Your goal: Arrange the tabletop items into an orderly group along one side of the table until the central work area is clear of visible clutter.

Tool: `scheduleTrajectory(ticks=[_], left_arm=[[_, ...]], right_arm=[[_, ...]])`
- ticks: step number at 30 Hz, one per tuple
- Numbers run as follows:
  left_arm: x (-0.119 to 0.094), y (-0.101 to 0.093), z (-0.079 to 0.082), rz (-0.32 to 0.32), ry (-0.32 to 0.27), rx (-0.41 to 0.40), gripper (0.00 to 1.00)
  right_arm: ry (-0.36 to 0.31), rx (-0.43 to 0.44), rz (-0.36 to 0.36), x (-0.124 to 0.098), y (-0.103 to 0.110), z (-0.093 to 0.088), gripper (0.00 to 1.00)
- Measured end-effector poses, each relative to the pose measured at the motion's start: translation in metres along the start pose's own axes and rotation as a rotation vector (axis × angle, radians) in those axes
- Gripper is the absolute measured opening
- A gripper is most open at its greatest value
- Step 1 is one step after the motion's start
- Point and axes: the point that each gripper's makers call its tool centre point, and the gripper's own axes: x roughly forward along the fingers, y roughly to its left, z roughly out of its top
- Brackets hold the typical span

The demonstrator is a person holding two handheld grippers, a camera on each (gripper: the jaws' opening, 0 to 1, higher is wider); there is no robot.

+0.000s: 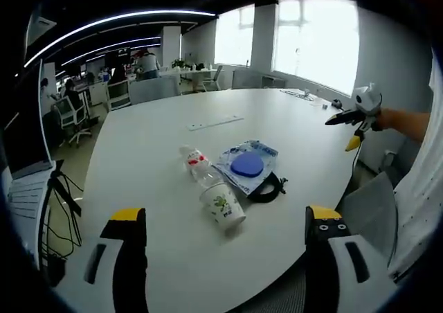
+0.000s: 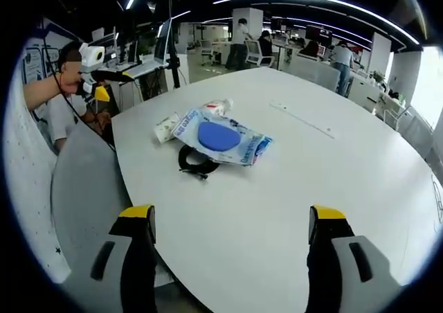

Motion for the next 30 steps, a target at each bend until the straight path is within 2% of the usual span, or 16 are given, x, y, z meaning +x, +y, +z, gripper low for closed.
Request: scheduleTrajectory(ticks=[30], left_arm=[[-0.0011,0.0054,-0.0016,0.009,0.000,-0.011,0.98]], right_arm=[[0.008,-0.019,0.021,0.0063,0.0014,0.0062,0.91]])
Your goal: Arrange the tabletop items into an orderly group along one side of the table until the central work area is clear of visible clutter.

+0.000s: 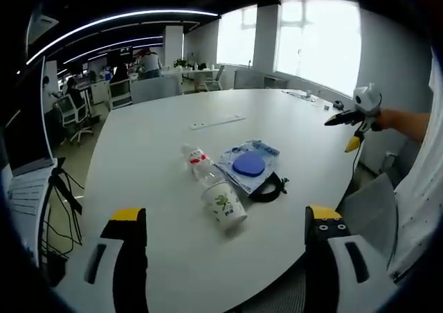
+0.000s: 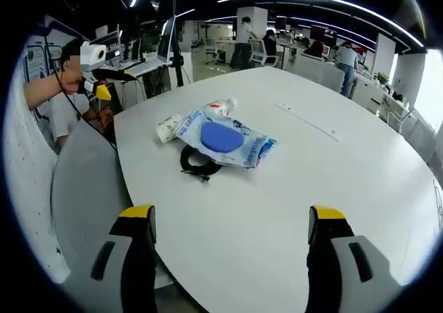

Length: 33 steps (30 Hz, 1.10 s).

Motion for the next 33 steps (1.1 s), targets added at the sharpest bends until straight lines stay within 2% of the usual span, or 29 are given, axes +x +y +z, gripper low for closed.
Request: scheduleTrajectory(ticks=[33], left_arm=[[0.0007,0.0061,-0.0008,0.003,-0.003,-0.002,0.97]], right_arm=[[0.001,-0.005,0.015,0.0058,0.0006,0.0042,0.91]])
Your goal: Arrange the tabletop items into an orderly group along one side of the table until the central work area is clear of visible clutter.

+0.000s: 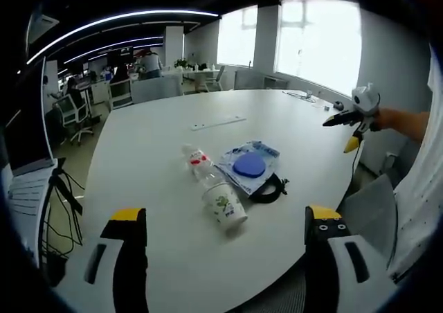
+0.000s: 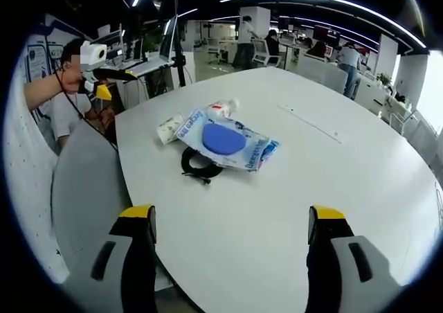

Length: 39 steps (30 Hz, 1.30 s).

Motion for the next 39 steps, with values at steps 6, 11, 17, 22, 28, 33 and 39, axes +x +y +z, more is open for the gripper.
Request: scheduleTrajectory(ticks=[6,11,17,22,28,33,39], left_arm=[[0.001,0.001,0.002,0.001,-0.003,0.000,0.97],[0.003,0.001,0.003,0.002,0.001,0.003,0.97],[0.007,0.001,0.004,0.001,0.010,0.008,0.97],[0.010,0.001,0.007,0.000,0.009,0.008,0.97],[0.015,0.002,0.012,-0.001,0.005,0.011,0.97],[0.022,0.002,0.018,-0.004,0.001,0.014,0.97],[0.027,0.004,0.026,-0.003,-0.006,0.014,0.95]], right_arm=[[-0.006,0.003,0.000,0.002,-0.001,0.002,0.91],[-0.008,0.007,0.003,0.005,-0.002,0.004,0.91],[-0.008,0.009,0.009,0.008,-0.002,0.005,0.90],[-0.009,0.012,0.015,0.012,-0.002,0.007,0.90],[-0.014,0.013,0.018,0.016,-0.004,0.010,0.90],[-0.016,0.014,0.022,0.020,-0.006,0.013,0.89],[-0.022,0.019,0.022,0.024,-0.011,0.016,0.88]])
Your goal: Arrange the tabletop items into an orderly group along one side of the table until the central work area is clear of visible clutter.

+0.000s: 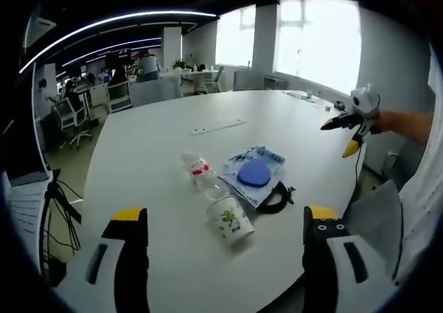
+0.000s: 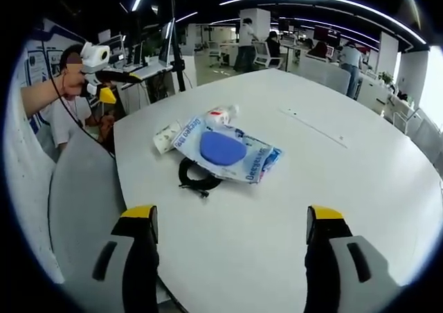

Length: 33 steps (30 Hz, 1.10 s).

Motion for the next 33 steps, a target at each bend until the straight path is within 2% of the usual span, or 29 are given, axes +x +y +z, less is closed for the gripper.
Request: scheduleTrajectory(ticks=[20,33], left_arm=[[0.032,0.008,0.016,-0.022,-0.004,0.011,0.92],[0.052,0.004,0.020,-0.047,0.003,0.009,0.89]], right_arm=[[-0.022,0.015,0.023,0.028,-0.009,0.019,0.85],[-0.026,0.039,0.027,0.042,-0.013,0.020,0.82]])
